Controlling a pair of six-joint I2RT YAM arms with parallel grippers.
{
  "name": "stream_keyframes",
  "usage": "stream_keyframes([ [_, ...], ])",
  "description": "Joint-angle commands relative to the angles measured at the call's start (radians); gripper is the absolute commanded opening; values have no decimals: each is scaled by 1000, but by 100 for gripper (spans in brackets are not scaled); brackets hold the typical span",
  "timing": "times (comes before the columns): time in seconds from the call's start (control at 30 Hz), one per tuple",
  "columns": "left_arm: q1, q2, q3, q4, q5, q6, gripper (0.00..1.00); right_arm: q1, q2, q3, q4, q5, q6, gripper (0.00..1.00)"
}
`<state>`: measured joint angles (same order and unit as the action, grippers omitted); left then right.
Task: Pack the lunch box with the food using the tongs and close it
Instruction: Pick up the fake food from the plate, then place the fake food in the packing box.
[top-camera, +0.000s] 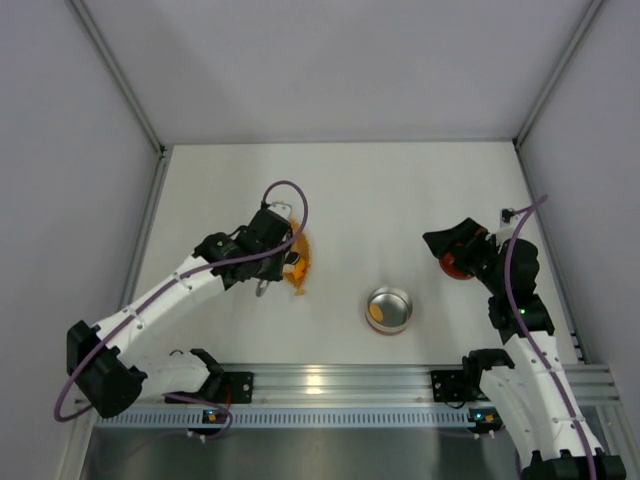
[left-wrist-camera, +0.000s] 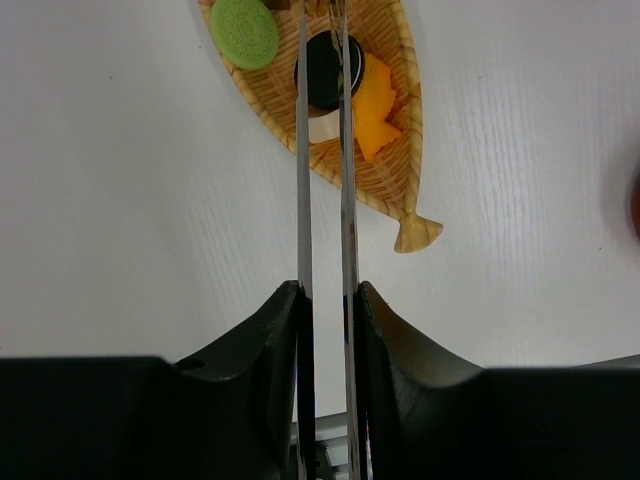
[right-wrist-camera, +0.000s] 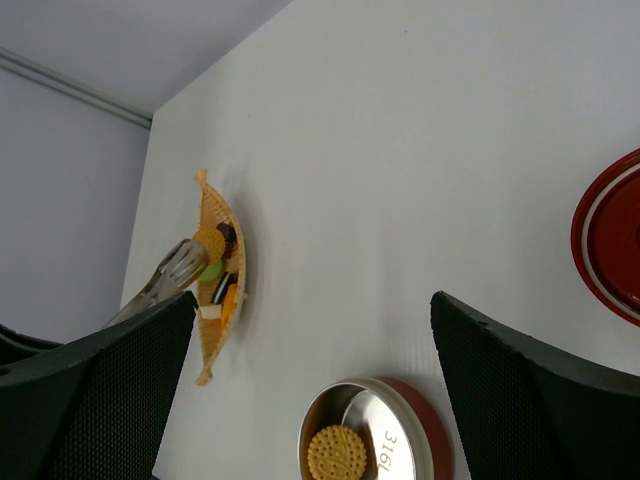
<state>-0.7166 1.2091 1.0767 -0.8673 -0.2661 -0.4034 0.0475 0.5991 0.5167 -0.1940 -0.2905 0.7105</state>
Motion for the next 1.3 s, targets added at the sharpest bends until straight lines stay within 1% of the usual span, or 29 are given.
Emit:
stream_keyframes([
  [0.0,2,-32,68,-22,1,17,15,-11,2,11,76,-12,0,99],
  [0.17,2,-45,84,-38,-10,18,14,-11,-1,6,77,-13,0,99],
  [0.23,0,-55,94,-42,-2,17,12,-11,-2,6,79,-15,0,99],
  [0.33,-6,-74,104,-29,57,26,11,-11,-2,5,77,-15,1,99],
  [0.47,-56,-85,130,-16,97,23,10,-9,-4,3,79,-15,3,99],
  [0.67,-220,-62,180,14,99,-8,9,-11,-4,2,80,-15,4,99],
  [0.7,-277,-45,183,19,93,-14,9,-11,-4,2,77,-15,3,100],
  [0.73,-303,-34,189,22,85,-24,9,-11,-4,3,77,-15,3,100],
  [0.77,-355,-22,196,27,71,-29,9,-11,-7,3,77,-12,3,99],
  [0.83,-400,13,206,34,67,-41,9,-9,-7,3,74,-13,3,100],
  [0.87,-440,23,206,46,65,-44,9,-11,-7,3,74,-13,1,99],
  [0.97,-504,58,209,71,65,-57,10,-11,-9,3,73,-13,1,99],
  [1.27,-580,132,204,117,102,-60,13,-11,-13,5,67,-9,-2,99],
])
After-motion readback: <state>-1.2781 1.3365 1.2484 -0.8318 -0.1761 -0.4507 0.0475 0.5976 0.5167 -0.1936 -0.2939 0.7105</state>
